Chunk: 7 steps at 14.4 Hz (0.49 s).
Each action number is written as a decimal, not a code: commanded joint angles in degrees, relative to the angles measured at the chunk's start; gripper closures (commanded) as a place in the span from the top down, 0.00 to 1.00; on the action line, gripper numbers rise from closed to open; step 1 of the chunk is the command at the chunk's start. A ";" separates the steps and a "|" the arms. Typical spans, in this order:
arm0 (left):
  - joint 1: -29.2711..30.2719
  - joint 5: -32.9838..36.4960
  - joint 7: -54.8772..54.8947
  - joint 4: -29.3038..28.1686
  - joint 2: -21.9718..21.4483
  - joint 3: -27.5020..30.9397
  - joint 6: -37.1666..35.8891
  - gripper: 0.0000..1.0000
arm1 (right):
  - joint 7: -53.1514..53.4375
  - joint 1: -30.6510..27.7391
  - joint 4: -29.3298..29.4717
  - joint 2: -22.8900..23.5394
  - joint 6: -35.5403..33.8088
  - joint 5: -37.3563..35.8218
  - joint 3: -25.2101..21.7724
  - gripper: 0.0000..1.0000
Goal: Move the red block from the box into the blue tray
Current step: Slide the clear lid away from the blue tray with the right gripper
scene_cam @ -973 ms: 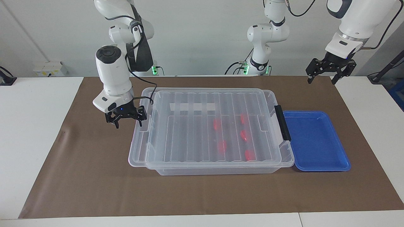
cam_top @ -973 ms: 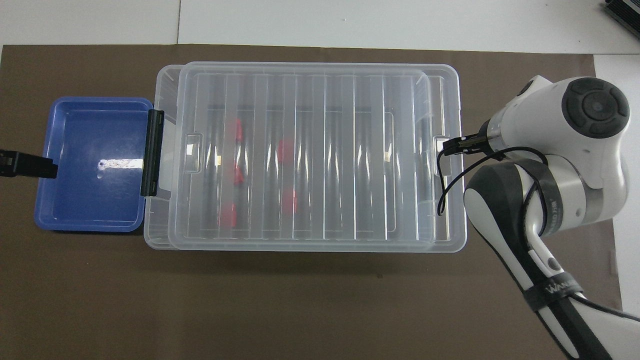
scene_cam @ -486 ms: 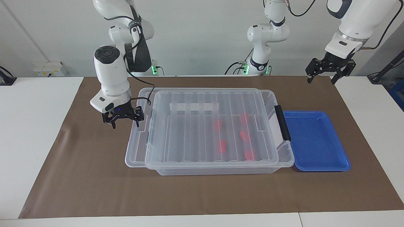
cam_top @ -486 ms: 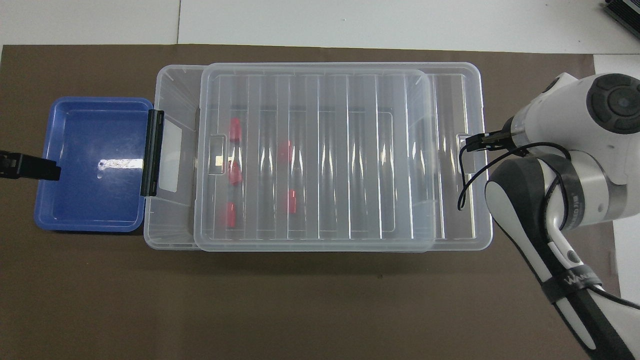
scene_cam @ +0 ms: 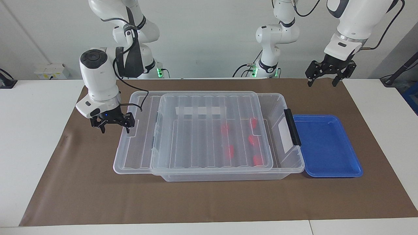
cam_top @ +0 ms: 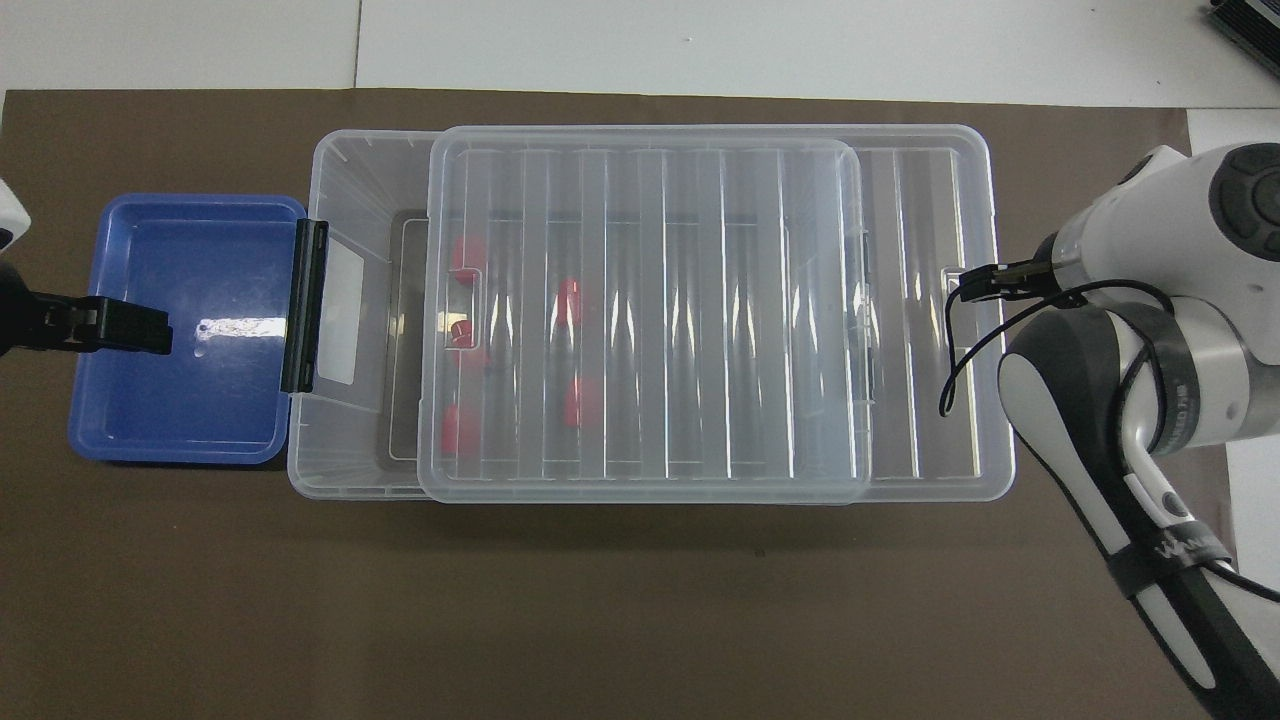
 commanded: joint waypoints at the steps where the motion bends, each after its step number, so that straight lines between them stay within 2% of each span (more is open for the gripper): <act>1: -0.38 -0.31 -1.35 0.55 -0.43 -0.25 -0.88 1.00 | -0.58 -1.50 -0.76 -0.72 -0.68 -2.05 0.28 1.00; 7: -0.38 -0.40 -4.34 0.73 -0.43 -1.04 -0.87 1.00 | -0.67 -2.64 -0.58 -0.81 -1.47 -4.17 0.19 1.00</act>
